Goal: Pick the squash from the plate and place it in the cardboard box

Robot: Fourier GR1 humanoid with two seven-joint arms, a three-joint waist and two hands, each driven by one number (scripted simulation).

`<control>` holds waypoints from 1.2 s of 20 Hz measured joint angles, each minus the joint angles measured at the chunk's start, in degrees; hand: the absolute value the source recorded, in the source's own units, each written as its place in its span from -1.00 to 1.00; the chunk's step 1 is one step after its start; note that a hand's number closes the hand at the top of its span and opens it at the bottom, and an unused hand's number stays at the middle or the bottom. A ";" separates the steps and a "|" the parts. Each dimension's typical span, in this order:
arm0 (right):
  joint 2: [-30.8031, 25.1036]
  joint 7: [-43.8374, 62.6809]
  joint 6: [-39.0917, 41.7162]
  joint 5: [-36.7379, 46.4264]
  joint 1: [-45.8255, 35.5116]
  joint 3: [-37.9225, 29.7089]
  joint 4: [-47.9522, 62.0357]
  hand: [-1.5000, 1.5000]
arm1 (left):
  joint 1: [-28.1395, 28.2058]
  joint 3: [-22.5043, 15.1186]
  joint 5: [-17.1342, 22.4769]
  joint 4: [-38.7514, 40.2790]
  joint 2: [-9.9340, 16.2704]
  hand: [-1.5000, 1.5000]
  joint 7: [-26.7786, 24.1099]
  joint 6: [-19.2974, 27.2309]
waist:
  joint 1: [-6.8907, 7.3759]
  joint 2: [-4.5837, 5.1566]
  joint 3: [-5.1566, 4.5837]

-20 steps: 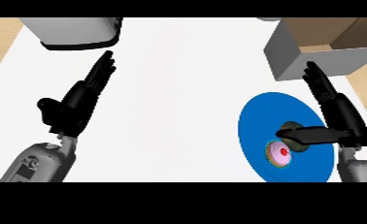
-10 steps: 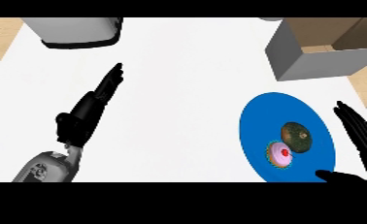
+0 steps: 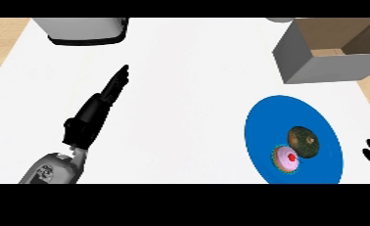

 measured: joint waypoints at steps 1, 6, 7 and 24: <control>-0.51 1.73 1.84 -0.30 1.06 -0.26 -2.04 -1.00 | -0.22 0.01 -0.10 0.36 -0.33 0.00 -0.20 -0.30 | 0.20 0.05 0.00; -1.29 8.49 9.98 -1.71 2.69 -1.77 -7.79 -1.00 | -2.09 1.47 -0.57 3.19 -1.53 0.00 -0.90 -2.23 | 1.01 0.22 0.06; -0.50 9.95 11.00 -1.28 2.18 -1.08 -8.26 -1.00 | -1.92 1.43 -1.07 3.31 -1.91 0.00 -1.15 -2.36 | 1.17 0.24 0.07; 12.08 17.98 20.68 10.17 -14.12 5.87 3.44 -1.00 | -1.34 5.68 -5.70 2.49 -6.56 0.00 0.73 -7.51 | 1.92 0.28 0.16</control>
